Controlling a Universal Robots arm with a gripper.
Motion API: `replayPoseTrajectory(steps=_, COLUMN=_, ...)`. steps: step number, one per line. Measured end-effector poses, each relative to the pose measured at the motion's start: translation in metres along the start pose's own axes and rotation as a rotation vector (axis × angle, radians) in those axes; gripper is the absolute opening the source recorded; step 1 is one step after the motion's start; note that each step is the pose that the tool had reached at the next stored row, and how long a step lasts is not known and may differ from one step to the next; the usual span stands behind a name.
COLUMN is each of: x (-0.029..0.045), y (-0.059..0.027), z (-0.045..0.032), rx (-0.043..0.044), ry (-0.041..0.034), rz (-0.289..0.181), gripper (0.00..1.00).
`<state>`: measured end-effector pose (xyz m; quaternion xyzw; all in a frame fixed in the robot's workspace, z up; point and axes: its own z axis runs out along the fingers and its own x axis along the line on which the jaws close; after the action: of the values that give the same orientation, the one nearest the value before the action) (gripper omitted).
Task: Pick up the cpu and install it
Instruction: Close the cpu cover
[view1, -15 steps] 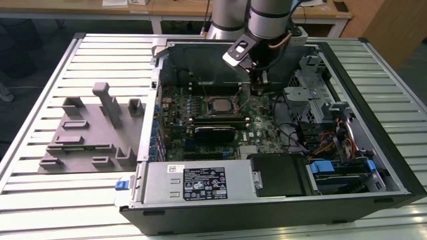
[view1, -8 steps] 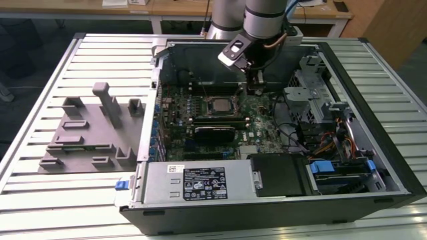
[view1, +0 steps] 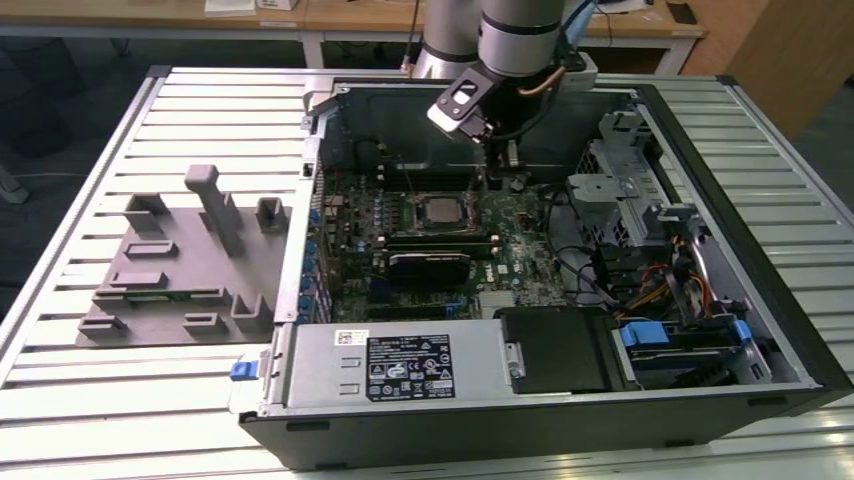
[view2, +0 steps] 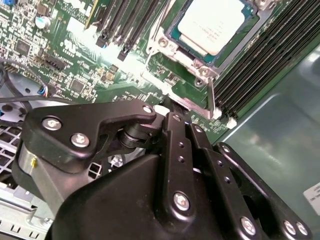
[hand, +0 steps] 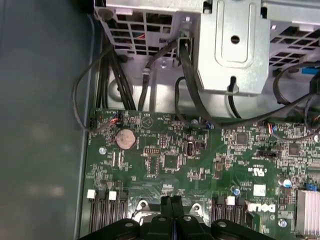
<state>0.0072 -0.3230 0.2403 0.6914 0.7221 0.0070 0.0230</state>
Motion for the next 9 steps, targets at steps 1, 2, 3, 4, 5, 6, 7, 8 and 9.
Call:
replayPoseTrajectory(steps=1, x=0.0002, y=-0.0012, z=0.0, rx=0.0, ry=0.0, rz=0.0, gripper=0.11)
replayPoseTrajectory(steps=2, x=0.0004, y=-0.0024, z=0.0, rx=0.0, ry=0.0, rz=0.0, gripper=0.11)
replayPoseTrajectory(steps=3, x=0.0005, y=-0.0037, z=0.0, rx=0.0, ry=0.0, rz=0.0, gripper=0.11)
replayPoseTrajectory(steps=4, x=0.0006, y=-0.0049, z=-0.0001, rx=0.0, ry=0.0, rz=0.0, gripper=0.11)
replayPoseTrajectory(steps=5, x=0.0008, y=-0.0062, z=0.0, rx=0.0, ry=0.0001, rz=0.0, gripper=0.11)
replayPoseTrajectory(steps=6, x=0.0009, y=-0.0073, z=-0.0001, rx=0.0, ry=0.0, rz=0.0, gripper=0.11)
replayPoseTrajectory(steps=7, x=0.001, y=-0.0084, z=-0.0001, rx=0.0, ry=0.0, rz=0.0, gripper=0.11)
replayPoseTrajectory(steps=8, x=0.0011, y=-0.0096, z=-0.0001, rx=0.0, ry=0.0, rz=0.0, gripper=0.11)
replayPoseTrajectory(steps=9, x=0.0012, y=-0.0107, z=-0.0001, rx=0.0, ry=0.0, rz=0.0, gripper=0.11)
